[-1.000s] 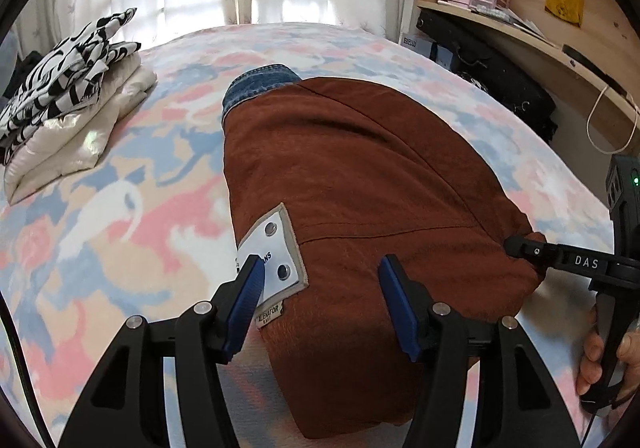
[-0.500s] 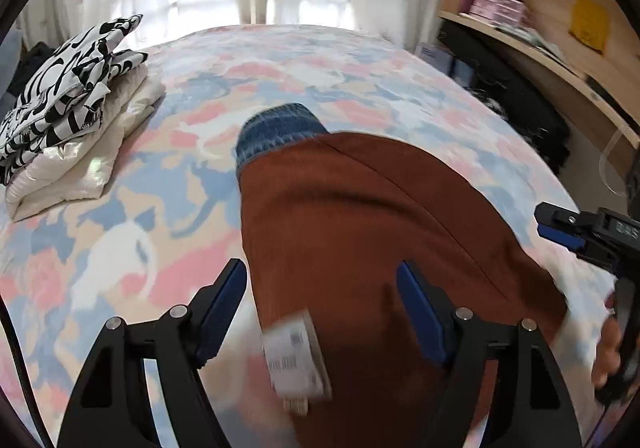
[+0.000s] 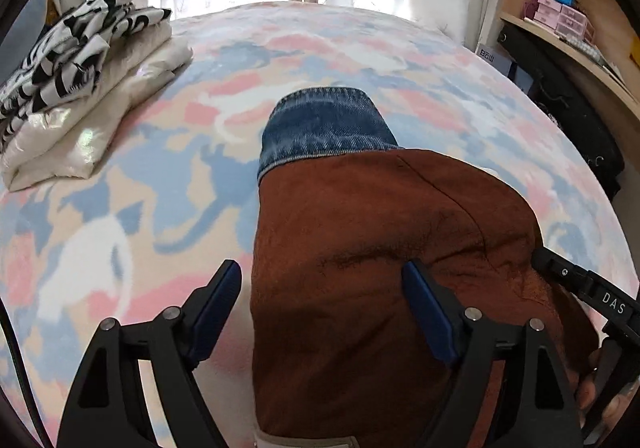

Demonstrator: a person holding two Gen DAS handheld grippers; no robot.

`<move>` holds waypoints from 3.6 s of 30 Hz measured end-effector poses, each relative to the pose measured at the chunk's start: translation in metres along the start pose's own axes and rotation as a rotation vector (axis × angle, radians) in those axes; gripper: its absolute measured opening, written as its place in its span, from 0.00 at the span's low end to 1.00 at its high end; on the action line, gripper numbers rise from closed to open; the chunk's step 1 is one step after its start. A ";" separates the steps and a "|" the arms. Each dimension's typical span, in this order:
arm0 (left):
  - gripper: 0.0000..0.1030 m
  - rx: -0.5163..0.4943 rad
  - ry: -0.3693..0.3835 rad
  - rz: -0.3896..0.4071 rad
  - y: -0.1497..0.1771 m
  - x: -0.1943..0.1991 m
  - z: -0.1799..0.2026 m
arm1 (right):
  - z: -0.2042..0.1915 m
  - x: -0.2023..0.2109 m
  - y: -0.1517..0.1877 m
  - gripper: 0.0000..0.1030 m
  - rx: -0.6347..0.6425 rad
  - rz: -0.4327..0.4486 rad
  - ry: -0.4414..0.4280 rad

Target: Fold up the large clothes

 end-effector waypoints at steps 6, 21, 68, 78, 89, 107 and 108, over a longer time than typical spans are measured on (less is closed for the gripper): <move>0.82 0.036 0.038 -0.023 -0.002 0.004 -0.008 | 0.002 0.009 -0.001 0.46 -0.011 -0.012 -0.032; 0.82 -0.117 0.126 -0.047 0.067 0.107 0.012 | -0.044 0.105 0.047 0.47 0.100 -0.048 -0.122; 0.90 0.091 0.260 -0.249 0.085 0.104 -0.023 | 0.013 0.135 0.082 0.68 -0.066 -0.169 -0.172; 0.90 0.233 0.347 -0.368 0.091 0.074 -0.033 | 0.034 0.111 0.073 0.68 -0.159 -0.184 -0.223; 0.99 0.309 0.405 -0.407 0.091 0.039 -0.018 | 0.043 0.054 0.066 0.68 -0.274 -0.278 -0.417; 0.90 0.277 0.362 -0.366 0.078 0.030 -0.004 | -0.020 0.015 0.042 0.26 -0.103 -0.285 -0.588; 0.88 0.272 0.357 -0.352 0.077 0.034 -0.004 | -0.023 0.020 0.040 0.24 -0.090 -0.271 -0.590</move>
Point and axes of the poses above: each gripper's, at about its wrist camera, not at the fingertips, and x roughly against the way its jaws point, z to its right, y to its underside, the point moved 6 cm from there along -x, roughly the way its jaws point, and after that the axes turned 10 degrees about x, right-handed, at the moved point
